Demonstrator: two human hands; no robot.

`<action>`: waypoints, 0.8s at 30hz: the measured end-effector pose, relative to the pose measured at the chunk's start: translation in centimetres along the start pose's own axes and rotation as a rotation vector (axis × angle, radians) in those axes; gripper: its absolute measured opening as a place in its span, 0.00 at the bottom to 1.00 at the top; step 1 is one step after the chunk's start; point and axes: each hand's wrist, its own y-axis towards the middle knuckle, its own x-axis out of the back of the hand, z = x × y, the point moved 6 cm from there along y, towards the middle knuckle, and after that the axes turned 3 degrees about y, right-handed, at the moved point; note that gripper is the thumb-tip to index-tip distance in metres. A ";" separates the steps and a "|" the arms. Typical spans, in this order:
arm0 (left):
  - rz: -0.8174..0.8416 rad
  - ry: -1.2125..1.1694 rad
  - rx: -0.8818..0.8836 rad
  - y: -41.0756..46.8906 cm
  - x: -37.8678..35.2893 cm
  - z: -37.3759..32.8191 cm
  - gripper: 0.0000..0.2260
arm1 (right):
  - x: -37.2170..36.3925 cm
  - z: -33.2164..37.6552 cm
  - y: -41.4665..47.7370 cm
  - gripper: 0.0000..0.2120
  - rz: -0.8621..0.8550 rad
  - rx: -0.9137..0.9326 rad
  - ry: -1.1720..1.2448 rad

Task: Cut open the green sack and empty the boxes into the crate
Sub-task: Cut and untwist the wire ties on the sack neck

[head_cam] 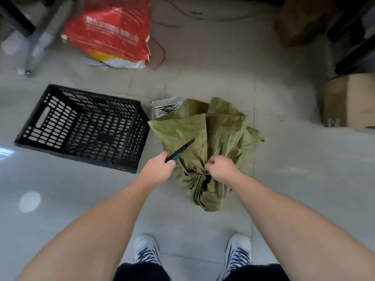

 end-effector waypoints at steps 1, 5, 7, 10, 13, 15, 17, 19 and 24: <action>0.008 0.000 -0.018 1.3 -1.0 0.6 0.07 | -1.2 -1.0 1.6 0.17 0.024 -0.005 -0.046; 0.071 0.120 -0.157 6.6 -5.7 2.9 0.16 | -6.0 -4.8 7.9 0.24 0.028 -0.042 -0.102; 0.083 0.173 -0.212 8.4 -7.3 3.8 0.17 | -7.2 -5.6 9.9 0.33 -0.083 0.018 -0.140; 0.036 0.147 -0.276 10.2 -8.7 5.1 0.13 | -8.8 -6.2 11.5 0.40 -0.258 0.133 -0.223; 0.000 0.186 -0.310 11.0 -9.0 6.1 0.14 | -10.3 -7.0 12.8 0.37 -0.345 0.114 -0.125; 0.000 0.251 -0.317 10.9 -8.9 6.6 0.13 | -11.4 -7.3 13.7 0.33 -0.324 0.121 0.047; 0.002 0.272 -0.337 10.2 -9.0 7.0 0.11 | -11.9 -7.3 14.1 0.30 -0.265 0.147 0.336; 0.014 0.278 -0.374 9.1 -9.5 7.0 0.10 | -11.9 -7.4 14.0 0.26 -0.210 0.170 0.584; -0.010 0.235 -0.455 7.3 -10.3 6.2 0.05 | -10.3 -6.9 13.7 0.13 -0.091 0.248 0.882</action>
